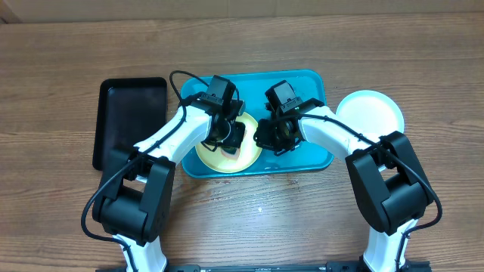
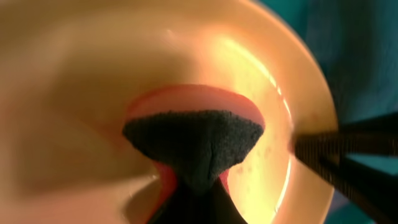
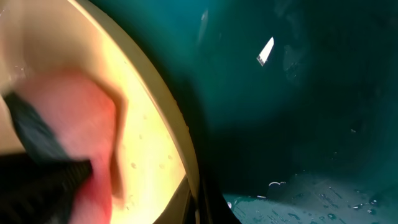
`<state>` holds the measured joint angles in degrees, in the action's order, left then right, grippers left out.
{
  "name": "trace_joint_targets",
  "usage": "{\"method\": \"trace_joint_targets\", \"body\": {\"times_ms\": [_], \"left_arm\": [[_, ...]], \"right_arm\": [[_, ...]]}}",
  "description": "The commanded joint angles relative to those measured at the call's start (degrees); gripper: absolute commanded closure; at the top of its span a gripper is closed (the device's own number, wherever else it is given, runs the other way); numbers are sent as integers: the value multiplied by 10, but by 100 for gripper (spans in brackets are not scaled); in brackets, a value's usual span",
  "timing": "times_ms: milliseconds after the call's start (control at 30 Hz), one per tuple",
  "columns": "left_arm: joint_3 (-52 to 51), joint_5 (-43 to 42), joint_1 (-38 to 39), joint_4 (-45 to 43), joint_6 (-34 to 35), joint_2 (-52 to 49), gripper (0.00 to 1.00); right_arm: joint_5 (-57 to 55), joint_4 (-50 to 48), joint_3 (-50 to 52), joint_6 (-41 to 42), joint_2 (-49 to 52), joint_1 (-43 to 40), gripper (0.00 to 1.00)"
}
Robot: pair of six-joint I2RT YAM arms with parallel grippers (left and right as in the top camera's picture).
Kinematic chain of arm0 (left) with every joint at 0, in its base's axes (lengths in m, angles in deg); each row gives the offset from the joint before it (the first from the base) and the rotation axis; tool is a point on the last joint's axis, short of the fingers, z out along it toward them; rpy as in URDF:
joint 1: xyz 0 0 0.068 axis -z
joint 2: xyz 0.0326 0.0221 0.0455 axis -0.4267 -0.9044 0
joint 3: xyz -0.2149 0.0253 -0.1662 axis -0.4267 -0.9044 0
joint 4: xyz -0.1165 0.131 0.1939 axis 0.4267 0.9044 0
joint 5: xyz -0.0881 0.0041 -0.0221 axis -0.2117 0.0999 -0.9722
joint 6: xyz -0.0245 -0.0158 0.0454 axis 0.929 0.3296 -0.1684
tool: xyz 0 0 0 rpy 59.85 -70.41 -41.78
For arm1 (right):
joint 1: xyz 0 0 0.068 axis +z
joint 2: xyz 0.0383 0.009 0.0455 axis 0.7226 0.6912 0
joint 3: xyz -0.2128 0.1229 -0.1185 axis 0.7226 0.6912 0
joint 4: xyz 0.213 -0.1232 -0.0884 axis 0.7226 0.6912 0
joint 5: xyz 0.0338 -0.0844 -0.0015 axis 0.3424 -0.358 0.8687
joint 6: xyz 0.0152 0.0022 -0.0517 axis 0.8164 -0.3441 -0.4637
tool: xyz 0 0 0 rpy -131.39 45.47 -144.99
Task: Clean dirty plates on tray and stack at the side
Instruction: 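Scrub the yellow plate with the sponge while right gripper holds it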
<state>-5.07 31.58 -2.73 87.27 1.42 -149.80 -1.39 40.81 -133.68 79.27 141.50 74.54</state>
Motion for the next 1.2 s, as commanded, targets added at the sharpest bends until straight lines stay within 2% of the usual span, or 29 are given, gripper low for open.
{"method": "trace_joint_targets", "body": {"times_ms": [0,167,233,367,567,667,900,1167], "left_arm": [[-2,104,5,-18,16,-5,96],[-2,323,5,-7,97,-5,96],[-2,358,5,0,113,-5,96],[-2,306,7,13,113,-5,96],[-2,33,19,21,50,-5,96],[-2,-44,30,19,37,-5,96],[-2,-45,41,18,31,-5,96],[-2,78,41,-47,35,-5,96]], "right_arm": [[2,1,8,-4,12,5,96],[2,1,8,-4,12,5,96],[2,1,8,-4,12,5,96],[2,1,8,-4,12,5,96],[2,1,8,-4,12,5,96],[2,1,8,-4,12,5,96],[2,1,8,-4,12,5,96],[2,1,8,-4,12,5,96]]}}
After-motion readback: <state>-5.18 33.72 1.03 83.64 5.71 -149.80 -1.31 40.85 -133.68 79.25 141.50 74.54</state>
